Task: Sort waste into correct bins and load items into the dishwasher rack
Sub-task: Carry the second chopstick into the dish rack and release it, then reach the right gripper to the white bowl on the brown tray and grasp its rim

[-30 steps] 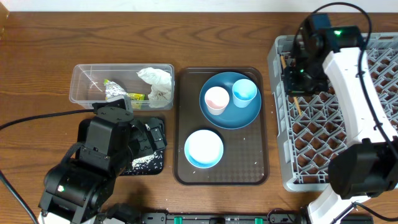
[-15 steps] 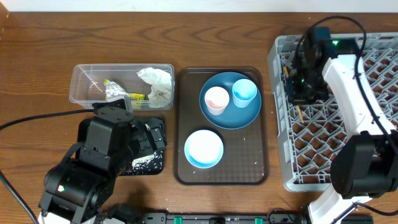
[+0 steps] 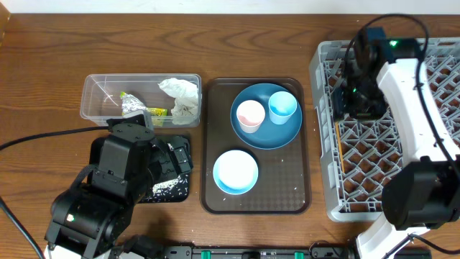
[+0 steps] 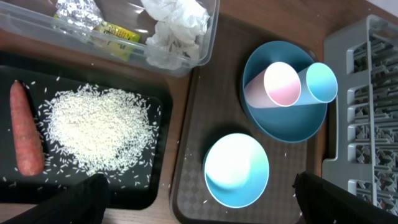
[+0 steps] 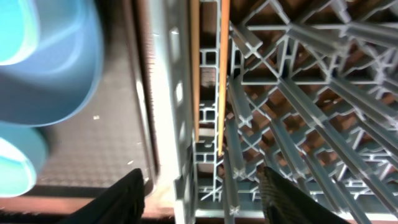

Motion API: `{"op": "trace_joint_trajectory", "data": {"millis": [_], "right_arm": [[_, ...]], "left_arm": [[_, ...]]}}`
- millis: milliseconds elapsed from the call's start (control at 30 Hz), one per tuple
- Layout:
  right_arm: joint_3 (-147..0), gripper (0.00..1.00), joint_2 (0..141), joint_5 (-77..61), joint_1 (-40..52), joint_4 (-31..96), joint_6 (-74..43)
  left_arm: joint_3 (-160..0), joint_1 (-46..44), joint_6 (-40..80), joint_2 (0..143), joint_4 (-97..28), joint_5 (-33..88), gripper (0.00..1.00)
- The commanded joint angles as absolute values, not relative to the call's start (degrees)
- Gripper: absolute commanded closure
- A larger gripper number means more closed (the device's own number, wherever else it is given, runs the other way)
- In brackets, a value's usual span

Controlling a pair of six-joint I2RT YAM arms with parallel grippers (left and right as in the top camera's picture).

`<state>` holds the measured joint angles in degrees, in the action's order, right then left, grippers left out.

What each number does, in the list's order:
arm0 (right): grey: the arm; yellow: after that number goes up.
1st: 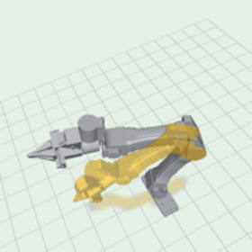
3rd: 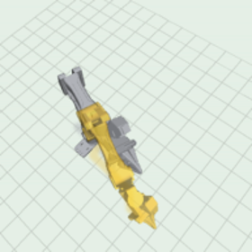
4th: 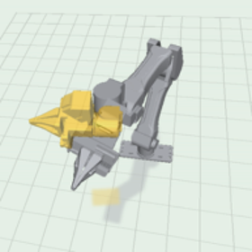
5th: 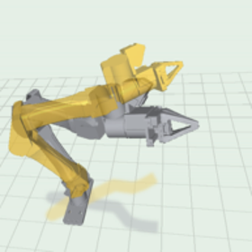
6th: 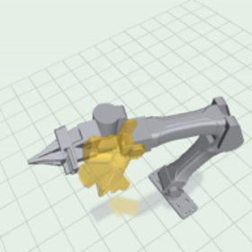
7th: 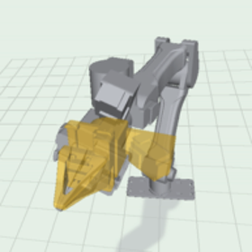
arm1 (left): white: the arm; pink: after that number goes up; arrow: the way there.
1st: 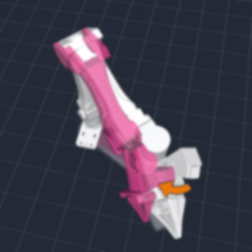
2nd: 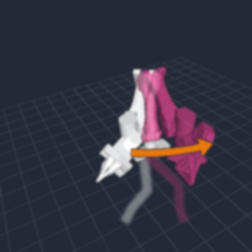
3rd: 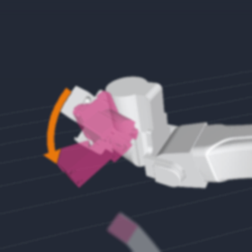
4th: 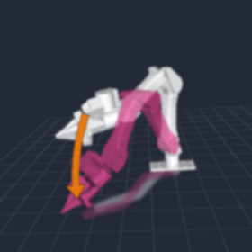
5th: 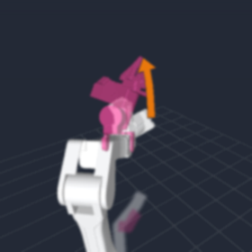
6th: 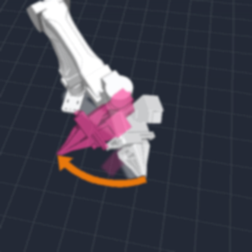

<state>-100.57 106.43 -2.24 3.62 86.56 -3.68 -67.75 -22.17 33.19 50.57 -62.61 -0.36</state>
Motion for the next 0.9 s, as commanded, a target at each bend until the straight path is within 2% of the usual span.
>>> {"op": "trace_joint_trajectory", "data": {"millis": [0,200,467,667,867], "right_arm": [[-105.78,0.46,105.21,-5.93,5.52,88.64,-4.16],[-106.34,0.6,105.21,-11.86,11.92,85.19,-0.47],[-105.8,0.59,105.23,-11.77,20.64,80.12,0.99],[-105.8,0.52,105.23,-11.38,21.32,80.16,0.71],[-105.8,0.5,105.23,-11.4,20.78,82.24,-0.38]], "left_arm": [[-68.6,-21.87,33.06,50.48,-62.59,-0.69,0.02],[-68.6,-21.87,33.06,50.48,-62.59,-0.69,0.02],[-68.6,-21.87,33.06,50.48,-62.59,-0.69,0.02],[-68.6,-21.87,33.06,50.48,-62.59,-0.69,0.02],[-68.6,-21.87,33.1,50.48,-61.95,-0.69,0.02]]}}
